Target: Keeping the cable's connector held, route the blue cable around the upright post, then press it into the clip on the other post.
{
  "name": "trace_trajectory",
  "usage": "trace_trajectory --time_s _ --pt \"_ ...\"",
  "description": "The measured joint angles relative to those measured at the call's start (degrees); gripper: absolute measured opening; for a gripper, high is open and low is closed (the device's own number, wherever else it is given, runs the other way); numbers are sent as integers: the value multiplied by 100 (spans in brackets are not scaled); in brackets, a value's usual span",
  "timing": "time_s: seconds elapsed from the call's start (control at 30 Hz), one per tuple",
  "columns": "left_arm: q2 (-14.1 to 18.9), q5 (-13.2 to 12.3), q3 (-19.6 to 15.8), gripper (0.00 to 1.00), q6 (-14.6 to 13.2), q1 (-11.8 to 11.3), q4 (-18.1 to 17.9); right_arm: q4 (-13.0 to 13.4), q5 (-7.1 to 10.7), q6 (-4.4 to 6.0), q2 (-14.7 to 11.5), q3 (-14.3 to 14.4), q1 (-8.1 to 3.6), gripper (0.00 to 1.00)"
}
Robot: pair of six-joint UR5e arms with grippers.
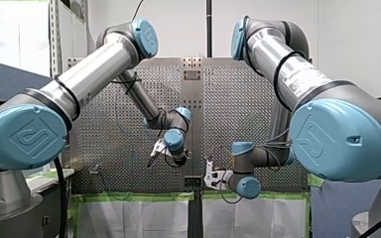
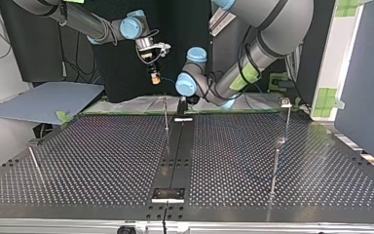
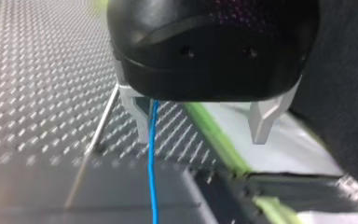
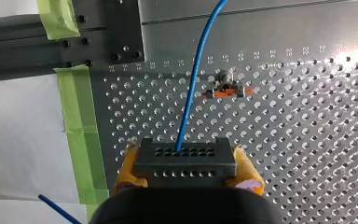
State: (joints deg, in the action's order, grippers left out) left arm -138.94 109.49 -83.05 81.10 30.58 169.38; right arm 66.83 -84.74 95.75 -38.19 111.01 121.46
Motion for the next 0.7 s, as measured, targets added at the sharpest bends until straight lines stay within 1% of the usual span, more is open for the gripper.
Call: trace_trajectory --time_s 0.2,0.47,0.7 --pt "-38 -103 -1 99 -3 149 175 -2 -24 -2 0 -1 -12 0" --pt "-40 -217 -3 99 -15 272 449 -1 -54 -7 0 -2 -26 0" --pt "-40 -524 -1 99 1 388 481 1 -67 -11 1 0 -12 0"
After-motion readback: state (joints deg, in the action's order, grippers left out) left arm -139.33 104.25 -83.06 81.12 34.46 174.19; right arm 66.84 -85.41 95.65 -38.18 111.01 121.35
